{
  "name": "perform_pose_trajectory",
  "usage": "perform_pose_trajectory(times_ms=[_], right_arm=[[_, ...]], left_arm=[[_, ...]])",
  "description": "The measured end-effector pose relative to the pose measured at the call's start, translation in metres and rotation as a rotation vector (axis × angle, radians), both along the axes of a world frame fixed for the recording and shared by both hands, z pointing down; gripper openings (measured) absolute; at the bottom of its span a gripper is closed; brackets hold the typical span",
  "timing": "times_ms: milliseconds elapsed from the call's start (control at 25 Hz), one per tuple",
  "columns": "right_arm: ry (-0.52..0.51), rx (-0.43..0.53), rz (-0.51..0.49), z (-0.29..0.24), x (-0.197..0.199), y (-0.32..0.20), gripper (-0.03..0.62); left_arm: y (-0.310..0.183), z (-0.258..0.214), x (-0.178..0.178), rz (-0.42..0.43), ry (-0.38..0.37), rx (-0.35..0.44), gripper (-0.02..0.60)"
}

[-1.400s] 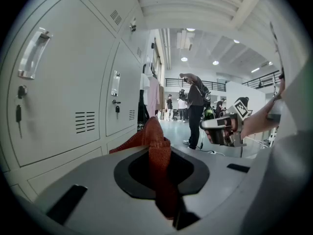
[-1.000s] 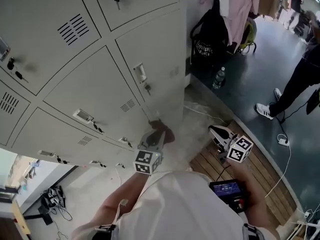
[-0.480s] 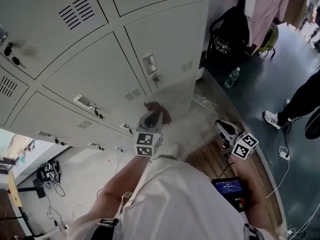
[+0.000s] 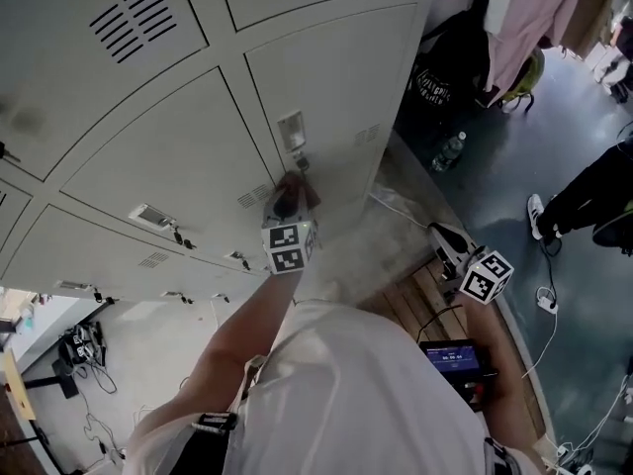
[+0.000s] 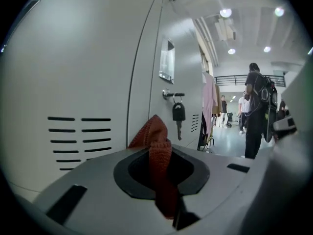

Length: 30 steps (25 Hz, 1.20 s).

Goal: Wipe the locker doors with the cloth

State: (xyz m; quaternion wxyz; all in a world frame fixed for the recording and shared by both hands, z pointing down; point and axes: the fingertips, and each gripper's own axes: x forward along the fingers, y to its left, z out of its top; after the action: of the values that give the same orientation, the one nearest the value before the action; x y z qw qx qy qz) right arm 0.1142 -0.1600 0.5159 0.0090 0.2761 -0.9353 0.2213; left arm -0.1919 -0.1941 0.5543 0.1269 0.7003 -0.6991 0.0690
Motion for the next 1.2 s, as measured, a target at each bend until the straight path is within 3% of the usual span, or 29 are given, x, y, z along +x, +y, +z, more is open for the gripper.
perform_pose_trajectory(times_ms=[360, 800, 1000, 1200], right_arm=[[0.012, -0.01, 0.103, 0.002, 0.026, -0.003, 0.017], [0.022, -0.012, 0.255, -0.001, 0.071, 0.006, 0.017], [0.035, -0.019, 0.351, -0.003, 0.105, 0.018, 0.017], [0.034, -0.019, 0.378, -0.002, 0.118, 0.021, 0.017]], left_arm=[[-0.035, 0.018, 0.043, 0.125, -0.081, 0.008, 0.038], [-0.111, 0.018, 0.129, 0.315, -0.131, 0.034, 0.038], [-0.143, 0.012, 0.166, 0.354, -0.14, 0.039, 0.038], [-0.16, -0.004, 0.185, 0.361, -0.134, 0.06, 0.038]])
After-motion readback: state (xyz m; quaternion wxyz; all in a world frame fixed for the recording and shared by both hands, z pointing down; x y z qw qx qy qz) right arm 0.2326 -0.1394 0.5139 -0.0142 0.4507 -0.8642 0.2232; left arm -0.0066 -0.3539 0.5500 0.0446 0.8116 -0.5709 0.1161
